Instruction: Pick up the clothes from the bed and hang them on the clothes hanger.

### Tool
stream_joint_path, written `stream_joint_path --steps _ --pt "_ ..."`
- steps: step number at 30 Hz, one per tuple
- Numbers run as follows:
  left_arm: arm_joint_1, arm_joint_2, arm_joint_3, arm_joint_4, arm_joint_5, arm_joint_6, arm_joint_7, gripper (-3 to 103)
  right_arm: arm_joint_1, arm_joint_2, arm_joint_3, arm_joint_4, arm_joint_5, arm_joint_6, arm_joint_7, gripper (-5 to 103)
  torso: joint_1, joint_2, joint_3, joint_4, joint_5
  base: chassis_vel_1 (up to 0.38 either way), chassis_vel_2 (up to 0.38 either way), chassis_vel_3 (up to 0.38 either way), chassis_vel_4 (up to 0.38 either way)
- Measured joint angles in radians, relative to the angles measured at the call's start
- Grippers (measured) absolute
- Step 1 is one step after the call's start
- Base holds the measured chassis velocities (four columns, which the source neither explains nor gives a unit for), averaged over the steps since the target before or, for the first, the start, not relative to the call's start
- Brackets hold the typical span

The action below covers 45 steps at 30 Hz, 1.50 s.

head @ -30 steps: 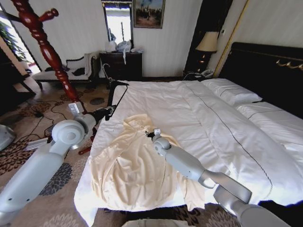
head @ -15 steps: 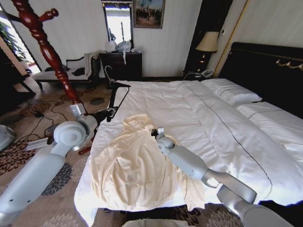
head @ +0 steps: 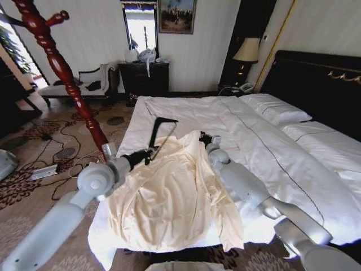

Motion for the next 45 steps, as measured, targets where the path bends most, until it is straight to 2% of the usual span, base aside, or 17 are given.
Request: stream_joint_path --steps 5,10,12,15,28,32,34,36,38,45 --pt "0.015 -0.067 0.044 0.025 0.002 0.008 0.016 21 -0.003 -0.053 0.026 0.063 0.032 0.006 0.002 1 0.000 0.000 0.000 -0.0005 -0.0001 0.000 0.000 0.000 0.000" --pt "0.058 -0.085 0.073 0.019 0.018 0.019 0.022 21 -0.024 -0.081 0.051 0.104 0.039 0.040 -0.011 1 0.000 0.000 0.000 -0.0002 0.0001 0.000 0.000 0.000 0.000" --pt "0.063 -0.087 0.076 0.019 0.019 0.019 0.022 21 -0.026 -0.083 0.056 0.112 0.040 0.047 -0.015 1 0.000 0.000 0.000 -0.0001 0.0000 0.000 0.000 0.000 0.000" --pt "0.082 -0.102 0.103 0.023 0.020 0.022 0.022 21 -0.030 -0.089 0.069 0.142 0.041 0.101 -0.044 1 0.000 0.000 0.000 -0.0001 -0.0003 0.000 0.000 0.000 0.000" --pt "0.130 -0.131 0.174 0.023 0.085 0.036 0.032 21 0.016 -0.068 0.065 0.178 0.037 0.181 -0.047 1 0.000 0.000 0.000 -0.0001 -0.0002 0.000 0.000 0.000 0.000" --pt "0.108 -0.163 0.176 0.061 0.112 0.020 0.054 21 0.019 -0.071 0.070 0.252 0.055 0.188 -0.019 1 0.000 0.000 0.000 0.0000 -0.0002 0.000 0.000 0.000 0.000" --pt "0.062 -0.201 0.165 0.098 0.110 0.010 0.070 21 0.000 -0.090 0.083 0.347 0.089 0.188 0.000 1 0.000 0.000 0.000 -0.0001 -0.0008 0.000 0.000 0.000 0.000" --pt "0.050 -0.208 0.163 0.105 0.110 0.010 0.074 21 -0.004 -0.094 0.084 0.363 0.095 0.188 0.002 1 0.000 0.000 0.000 -0.0003 -0.0006 0.000 0.000 0.000 0.000" --pt "-0.006 -0.231 0.158 0.131 0.107 0.007 0.099 21 -0.037 -0.120 0.088 0.455 0.120 0.189 0.010 1 0.000 0.000 0.000 -0.0007 -0.0003 0.000 0.000 0.000 0.000" --pt "-0.061 -0.249 0.135 0.160 0.105 0.003 0.131 21 -0.096 -0.157 0.092 0.581 0.138 0.201 0.013 1 0.000 0.000 0.000 -0.0003 -0.0003 0.000 0.000 0.000 0.000"
